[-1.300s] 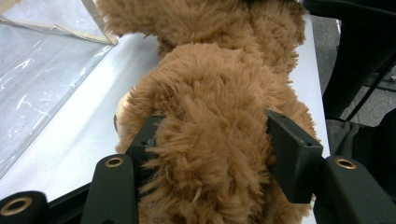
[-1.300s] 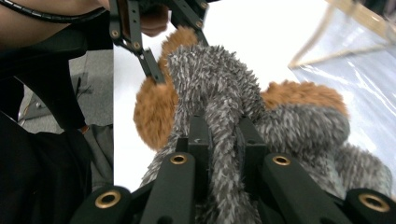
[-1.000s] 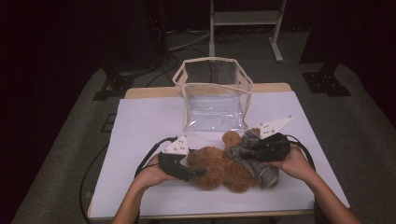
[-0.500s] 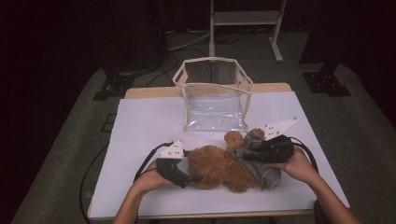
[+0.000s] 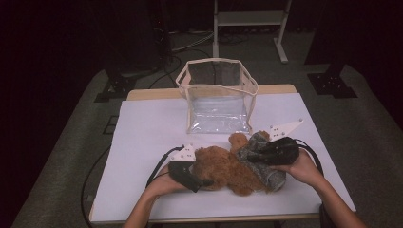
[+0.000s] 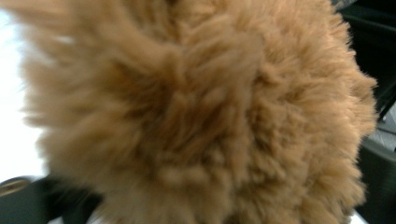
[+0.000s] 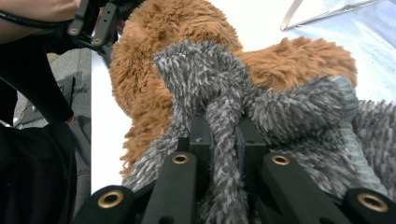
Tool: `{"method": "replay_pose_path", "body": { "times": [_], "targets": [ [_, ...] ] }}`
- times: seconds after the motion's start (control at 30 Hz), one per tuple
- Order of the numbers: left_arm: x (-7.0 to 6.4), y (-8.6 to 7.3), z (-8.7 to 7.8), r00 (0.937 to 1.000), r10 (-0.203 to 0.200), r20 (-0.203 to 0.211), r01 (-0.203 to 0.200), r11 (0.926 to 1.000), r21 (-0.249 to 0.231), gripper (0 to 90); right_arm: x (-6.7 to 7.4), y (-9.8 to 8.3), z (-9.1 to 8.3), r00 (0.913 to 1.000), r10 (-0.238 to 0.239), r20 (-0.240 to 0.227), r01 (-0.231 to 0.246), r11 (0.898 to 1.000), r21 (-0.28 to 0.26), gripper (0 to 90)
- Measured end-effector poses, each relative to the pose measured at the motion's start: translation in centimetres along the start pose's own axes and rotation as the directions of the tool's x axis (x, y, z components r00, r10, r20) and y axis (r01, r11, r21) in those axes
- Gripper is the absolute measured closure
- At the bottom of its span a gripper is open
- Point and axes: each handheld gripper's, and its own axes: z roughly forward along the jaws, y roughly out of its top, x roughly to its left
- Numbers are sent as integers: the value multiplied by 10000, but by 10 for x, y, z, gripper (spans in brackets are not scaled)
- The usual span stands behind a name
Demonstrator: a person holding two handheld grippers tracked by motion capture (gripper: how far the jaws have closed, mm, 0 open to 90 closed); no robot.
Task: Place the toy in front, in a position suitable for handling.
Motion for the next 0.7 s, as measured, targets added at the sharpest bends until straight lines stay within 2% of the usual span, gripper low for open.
{"method": "replay_pose_path", "body": {
  "times": [0.1,0.23,0.33,0.47,0.57,0.63,0.7],
  "targets": [
    [0,4,-4,9999,-97,-98,98,9999,39,282,-1,0,1,10000,78,-49,-78,9999,-85,799],
    [-2,15,-14,9988,328,-351,-339,9990,-301,381,-1,4,2,9999,170,-25,-170,9997,-182,797],
    [-5,32,-24,9966,706,-433,-721,9968,-340,411,0,8,-1,9996,275,-52,-277,9989,-381,798],
    [-10,59,-40,9921,1170,-450,-1190,9919,-454,436,2,17,-2,9993,284,-245,-306,9950,-949,799],
    [-14,79,-52,9836,1680,-660,-1704,9849,-318,441,7,29,-1,9993,65,-381,-117,9902,-1390,800],
    [-15,91,-61,9802,1843,-727,-1869,9819,-313,442,11,39,0,9991,-87,-413,19,9868,-1616,800],
    [-16,103,-71,9738,2112,-839,-2133,9768,-172,442,13,48,0,9987,-191,-477,98,9820,-1888,801]
  ]
}}
